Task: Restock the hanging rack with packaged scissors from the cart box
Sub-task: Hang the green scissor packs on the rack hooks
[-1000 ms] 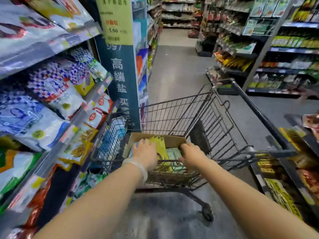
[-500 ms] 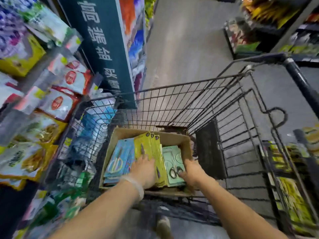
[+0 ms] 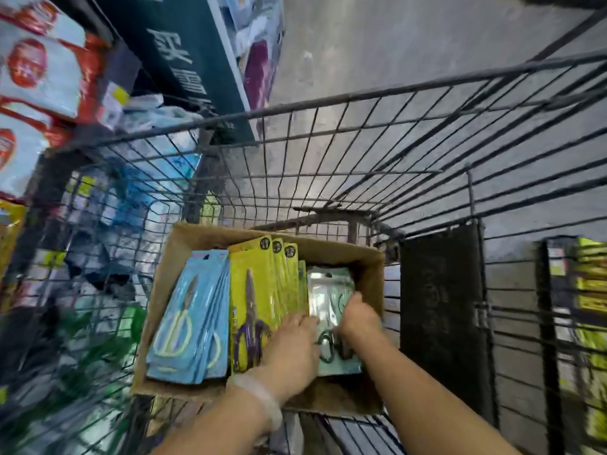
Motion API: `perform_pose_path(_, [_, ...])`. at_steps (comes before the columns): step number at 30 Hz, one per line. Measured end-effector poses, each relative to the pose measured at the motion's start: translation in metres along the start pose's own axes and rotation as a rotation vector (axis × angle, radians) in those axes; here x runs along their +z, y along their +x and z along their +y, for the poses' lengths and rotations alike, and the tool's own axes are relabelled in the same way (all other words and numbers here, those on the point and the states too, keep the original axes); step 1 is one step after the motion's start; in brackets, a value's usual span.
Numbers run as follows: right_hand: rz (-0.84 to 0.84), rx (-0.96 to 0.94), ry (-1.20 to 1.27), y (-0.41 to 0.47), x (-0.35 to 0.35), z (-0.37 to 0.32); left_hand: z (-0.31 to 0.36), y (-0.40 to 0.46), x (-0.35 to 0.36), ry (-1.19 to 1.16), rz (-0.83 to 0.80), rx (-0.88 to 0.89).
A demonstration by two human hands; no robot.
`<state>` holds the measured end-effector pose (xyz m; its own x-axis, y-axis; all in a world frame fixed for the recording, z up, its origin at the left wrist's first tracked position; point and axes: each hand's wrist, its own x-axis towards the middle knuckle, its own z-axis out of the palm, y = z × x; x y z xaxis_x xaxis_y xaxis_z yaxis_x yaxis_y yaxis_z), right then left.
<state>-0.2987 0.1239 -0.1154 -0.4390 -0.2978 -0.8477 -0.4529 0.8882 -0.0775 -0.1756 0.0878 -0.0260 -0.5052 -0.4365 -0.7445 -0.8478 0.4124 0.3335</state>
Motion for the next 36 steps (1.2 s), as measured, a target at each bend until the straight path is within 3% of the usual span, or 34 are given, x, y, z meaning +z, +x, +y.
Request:
perform_pose_path(3, [0.066, -0.039, -0.078, -0.003, 0.004, 0.004, -0.001, 0.002, -0.005, -0.08, -0.011, -0.036])
perform_pose_path(9, [0.043, -0.074, 0.262, -0.036, -0.041, 0.022, 0.014, -0.008, -0.027, -0.348, -0.02, -0.129])
perform_pose_path(13, [-0.145, -0.247, 0.865, -0.068, -0.085, 0.027, 0.023, -0.012, -0.042, -0.799, 0.052, -0.219])
perform_pose_path(17, [-0.199, -0.265, 1.024, -0.064, -0.086, 0.017, 0.017, -0.003, -0.045, -1.131, 0.177, -0.327])
perform_pose_path(19, [-0.148, -0.194, 0.836, -0.051, -0.068, 0.013, 0.003, -0.002, -0.038, -1.109, 0.245, -0.371])
perform_pose_path(22, [-0.069, -0.077, 0.272, -0.034, -0.026, 0.012, -0.02, -0.004, -0.026, -1.08, 0.327, -0.416])
perform_pose_path(27, [-0.008, -0.01, 0.008, -0.018, 0.021, 0.0, -0.053, -0.01, -0.013, -1.069, 0.334, -0.469])
perform_pose_path(31, [0.042, 0.067, 0.073, -0.015, 0.018, -0.005, -0.061, -0.017, -0.017, -1.101, 0.347, -0.444])
perform_pose_path(36, [0.084, 0.02, 0.206, -0.028, 0.0, 0.008, -0.06, -0.033, -0.027, -1.182, 0.341, -0.448])
